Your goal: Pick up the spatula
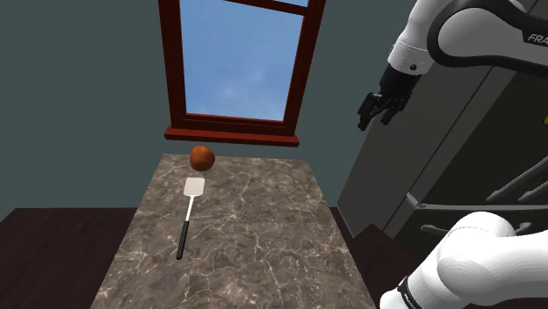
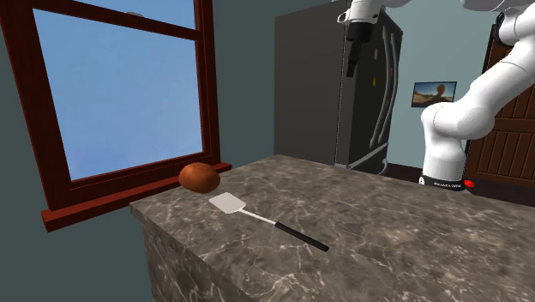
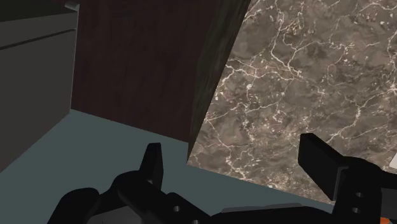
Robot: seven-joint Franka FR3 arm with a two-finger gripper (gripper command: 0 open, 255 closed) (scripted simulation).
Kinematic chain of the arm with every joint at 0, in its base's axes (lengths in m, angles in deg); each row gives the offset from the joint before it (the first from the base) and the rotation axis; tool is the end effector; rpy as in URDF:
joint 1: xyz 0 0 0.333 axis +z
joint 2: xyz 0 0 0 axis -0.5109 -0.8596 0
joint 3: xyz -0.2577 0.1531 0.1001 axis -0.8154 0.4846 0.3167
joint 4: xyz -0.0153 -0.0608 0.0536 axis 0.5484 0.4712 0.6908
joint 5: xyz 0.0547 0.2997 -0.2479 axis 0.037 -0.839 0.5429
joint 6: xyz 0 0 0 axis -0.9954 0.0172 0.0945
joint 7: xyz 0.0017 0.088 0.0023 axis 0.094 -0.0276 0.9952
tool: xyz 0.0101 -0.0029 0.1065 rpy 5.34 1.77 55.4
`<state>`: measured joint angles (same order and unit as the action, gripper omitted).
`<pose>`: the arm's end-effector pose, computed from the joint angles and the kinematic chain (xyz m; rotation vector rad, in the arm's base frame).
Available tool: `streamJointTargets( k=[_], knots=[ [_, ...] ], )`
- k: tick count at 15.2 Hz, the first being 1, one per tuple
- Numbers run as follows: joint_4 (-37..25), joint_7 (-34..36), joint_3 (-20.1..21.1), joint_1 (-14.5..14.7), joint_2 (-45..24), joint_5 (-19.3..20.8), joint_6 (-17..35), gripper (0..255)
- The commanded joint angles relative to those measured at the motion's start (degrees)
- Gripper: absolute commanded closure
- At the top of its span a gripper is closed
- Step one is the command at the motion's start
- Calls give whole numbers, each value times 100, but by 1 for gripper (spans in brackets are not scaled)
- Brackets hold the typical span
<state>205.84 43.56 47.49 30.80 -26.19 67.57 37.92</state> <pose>0.3116 -0.0044 0.6299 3.0266 -0.2474 0.2146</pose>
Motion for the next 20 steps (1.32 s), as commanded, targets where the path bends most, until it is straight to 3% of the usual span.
streamJointTargets(
  k=[1, 11, 20],
  knots=[
    [0, 0, 0, 0, 0, 0, 0, 0],
    [148, 1557, 1054, 178, -980, -679, 806, 0],
    [-352, 2945, 1954, 243, -2432, -935, 1550, 0]
  ],
)
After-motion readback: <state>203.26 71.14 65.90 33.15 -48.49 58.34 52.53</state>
